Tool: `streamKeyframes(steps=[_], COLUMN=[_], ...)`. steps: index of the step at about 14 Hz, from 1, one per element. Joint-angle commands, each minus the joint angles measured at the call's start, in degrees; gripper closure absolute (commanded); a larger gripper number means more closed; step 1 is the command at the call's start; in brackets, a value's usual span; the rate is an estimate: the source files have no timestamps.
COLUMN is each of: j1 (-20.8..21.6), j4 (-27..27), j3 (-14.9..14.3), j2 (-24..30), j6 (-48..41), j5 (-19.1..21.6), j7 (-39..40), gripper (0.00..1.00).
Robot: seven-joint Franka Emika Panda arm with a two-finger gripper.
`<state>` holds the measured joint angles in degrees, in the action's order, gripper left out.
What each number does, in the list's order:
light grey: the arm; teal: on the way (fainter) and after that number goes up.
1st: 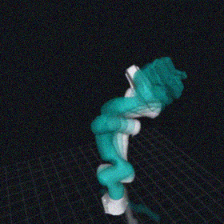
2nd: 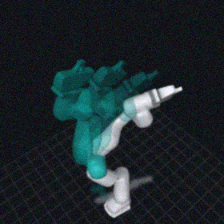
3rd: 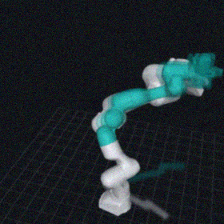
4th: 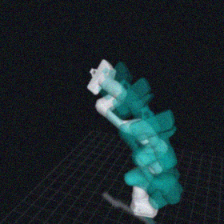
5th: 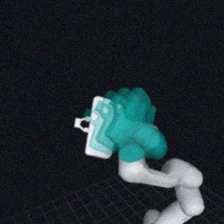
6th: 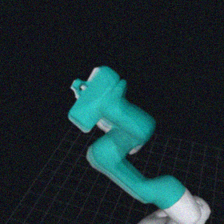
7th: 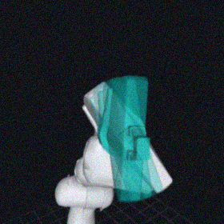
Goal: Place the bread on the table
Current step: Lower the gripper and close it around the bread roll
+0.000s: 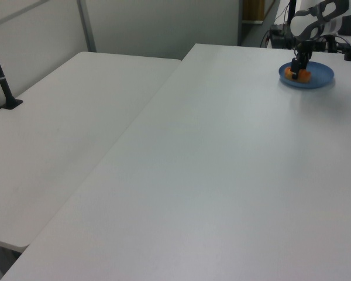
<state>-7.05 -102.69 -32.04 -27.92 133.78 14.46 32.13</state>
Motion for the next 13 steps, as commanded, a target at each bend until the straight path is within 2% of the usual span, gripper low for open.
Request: streamKeyframes(steps=[1, 5, 6, 10, 13], j1=[0.46, 0.37, 0.29, -0.24, 0.1], j4=[-1.11, -1.11, -1.11, -0.94, -0.24], j3=[-0.22, -0.22, -0.22, -1.18, -2.24], j2=[0.58, 0.93, 1.19, 3.3, 7.6], j6=[1.66, 1.14, 0.87, -1.85, -6.33], j5=[0.57, 0.48, 0.48, 0.39, 0.39], j7=[2.06, 5.65, 6.53, 9.43, 9.45], gripper=[0.43, 0.92, 1.0, 1.0, 1.0])
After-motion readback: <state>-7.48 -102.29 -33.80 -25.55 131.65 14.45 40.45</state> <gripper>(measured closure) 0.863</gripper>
